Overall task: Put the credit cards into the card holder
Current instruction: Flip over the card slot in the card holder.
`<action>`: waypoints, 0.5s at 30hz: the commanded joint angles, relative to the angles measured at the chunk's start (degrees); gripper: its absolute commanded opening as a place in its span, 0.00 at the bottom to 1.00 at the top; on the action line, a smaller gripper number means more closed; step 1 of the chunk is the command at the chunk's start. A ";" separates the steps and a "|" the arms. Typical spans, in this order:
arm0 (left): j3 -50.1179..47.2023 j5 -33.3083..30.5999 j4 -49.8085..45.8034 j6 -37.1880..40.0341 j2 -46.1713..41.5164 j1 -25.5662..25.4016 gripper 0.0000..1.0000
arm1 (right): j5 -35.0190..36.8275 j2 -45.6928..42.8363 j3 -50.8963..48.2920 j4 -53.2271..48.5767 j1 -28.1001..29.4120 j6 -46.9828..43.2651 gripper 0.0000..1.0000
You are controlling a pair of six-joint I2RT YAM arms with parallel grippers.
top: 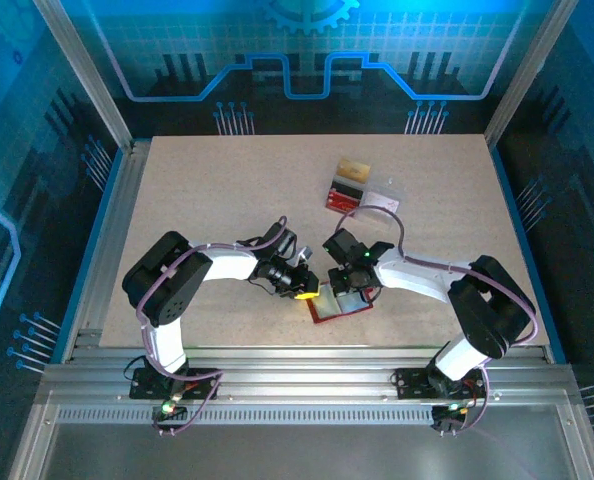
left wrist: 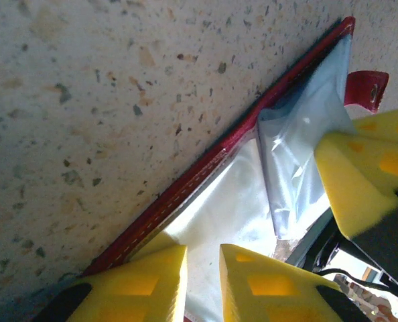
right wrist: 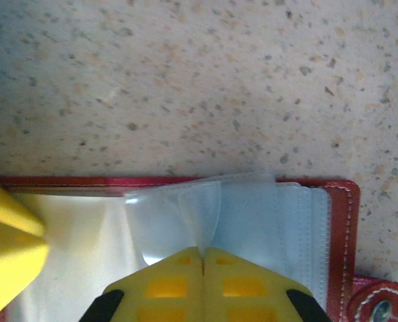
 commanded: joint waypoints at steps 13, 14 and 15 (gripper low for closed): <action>-1.08 -4.42 -1.04 -0.30 6.40 -2.25 0.21 | -4.56 -0.92 2.17 -0.16 3.42 1.03 0.27; -1.12 -4.41 -1.01 -0.39 6.39 -2.23 0.21 | -5.87 -1.40 1.56 0.71 3.05 1.22 0.29; -1.19 -4.38 -1.00 -0.39 6.38 -2.20 0.21 | -7.41 -1.94 0.84 1.80 2.69 1.40 0.30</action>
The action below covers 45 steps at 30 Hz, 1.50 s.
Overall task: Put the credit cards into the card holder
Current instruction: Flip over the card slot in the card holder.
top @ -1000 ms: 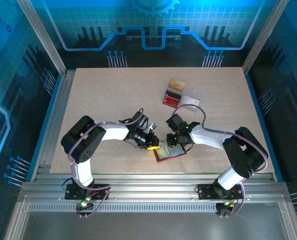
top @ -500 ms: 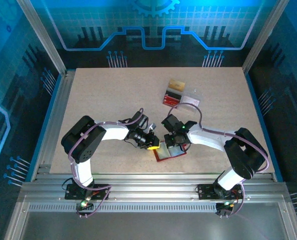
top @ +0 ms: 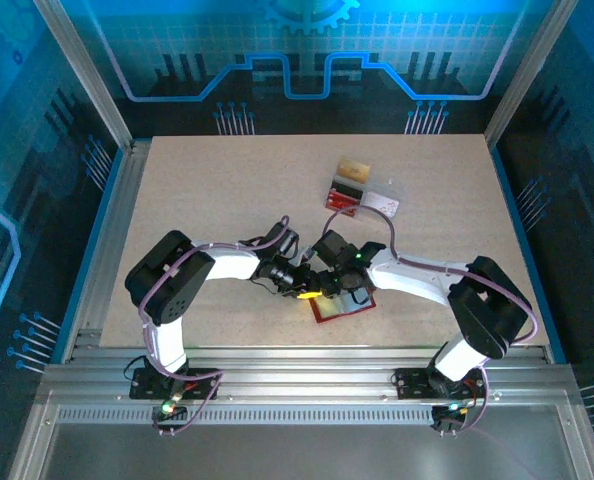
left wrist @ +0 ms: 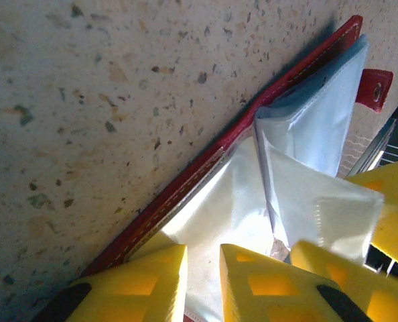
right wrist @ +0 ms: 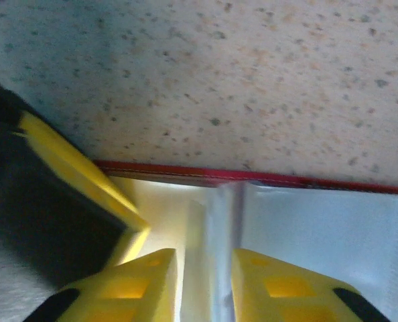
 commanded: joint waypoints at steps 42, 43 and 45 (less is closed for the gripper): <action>-10.57 -0.87 -0.55 -6.96 -15.17 12.02 0.39 | -22.31 8.97 -16.15 38.72 -0.69 14.20 0.56; -10.35 -1.39 -1.18 -6.71 -15.32 12.02 0.39 | -21.43 9.56 -15.97 39.84 -0.55 15.49 0.55; -9.85 -2.43 -2.22 -6.59 -15.46 12.19 0.39 | -19.54 10.28 -15.60 42.39 -0.43 17.53 0.54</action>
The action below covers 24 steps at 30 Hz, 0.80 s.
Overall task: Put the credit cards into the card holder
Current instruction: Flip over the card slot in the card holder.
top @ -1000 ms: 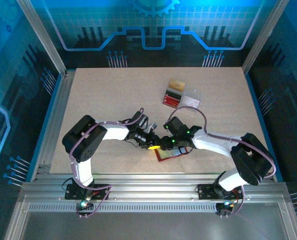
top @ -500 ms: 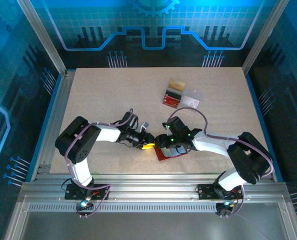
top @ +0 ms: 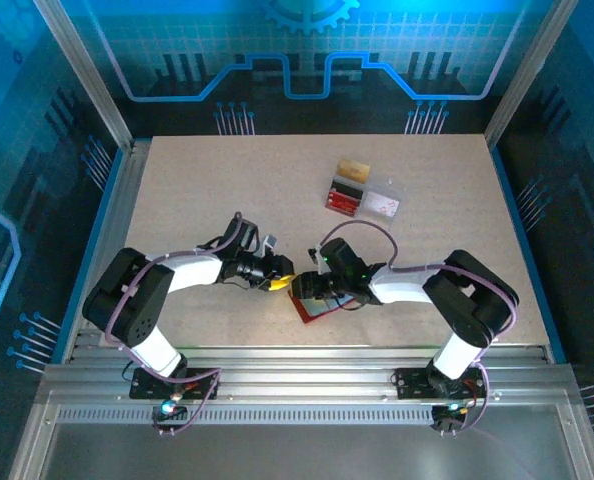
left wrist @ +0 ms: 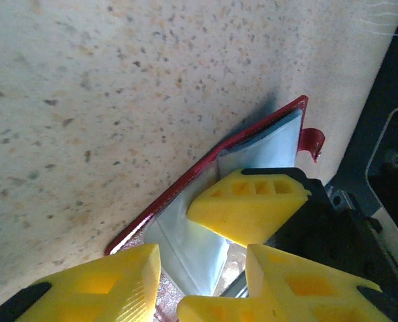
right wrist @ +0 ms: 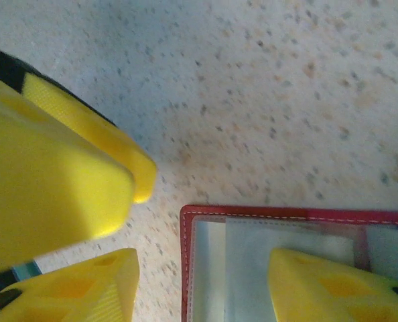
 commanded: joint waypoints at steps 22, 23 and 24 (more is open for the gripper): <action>1.48 -6.37 -7.12 1.03 -4.70 2.55 0.32 | 10.38 -2.43 6.62 -7.06 1.92 3.39 0.65; 1.57 -6.32 -7.10 1.06 -4.62 2.53 0.32 | 9.82 -2.92 7.01 -8.07 1.77 2.50 0.65; 1.62 -6.36 -7.10 1.01 -4.54 2.52 0.32 | 9.57 -3.44 7.18 -8.72 1.57 1.94 0.65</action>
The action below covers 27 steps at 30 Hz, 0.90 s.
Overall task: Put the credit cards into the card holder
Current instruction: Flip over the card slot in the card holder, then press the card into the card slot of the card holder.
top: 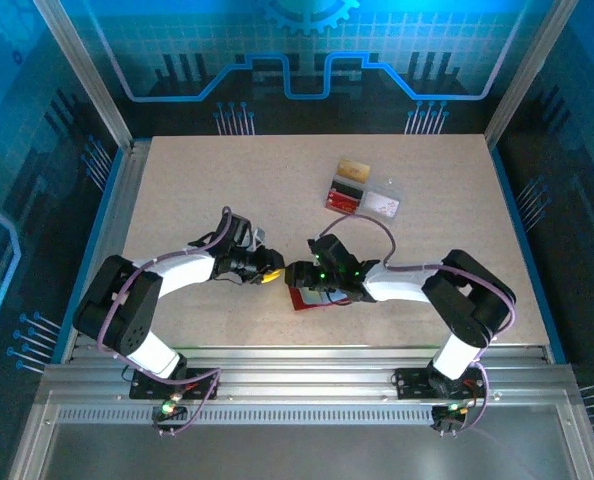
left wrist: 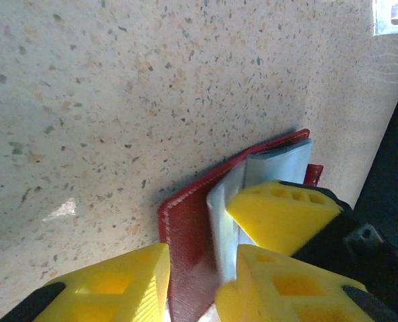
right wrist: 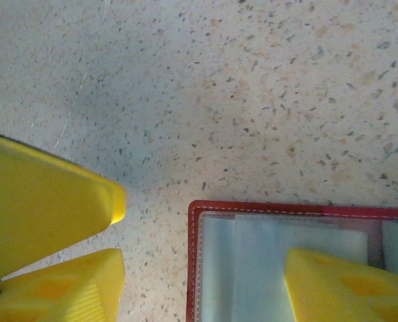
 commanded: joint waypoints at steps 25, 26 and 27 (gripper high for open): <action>6.19 1.23 -4.77 1.28 -0.78 -0.33 0.31 | -8.01 -6.27 -3.58 -7.24 -0.46 -6.08 0.52; 6.97 1.52 -4.98 1.49 -0.17 -0.71 0.31 | -7.87 -6.27 -3.66 -7.18 -0.01 -6.21 0.52; 7.74 1.76 -5.23 1.55 0.35 -1.16 0.30 | -7.78 -6.27 -3.71 -7.19 0.43 -6.35 0.51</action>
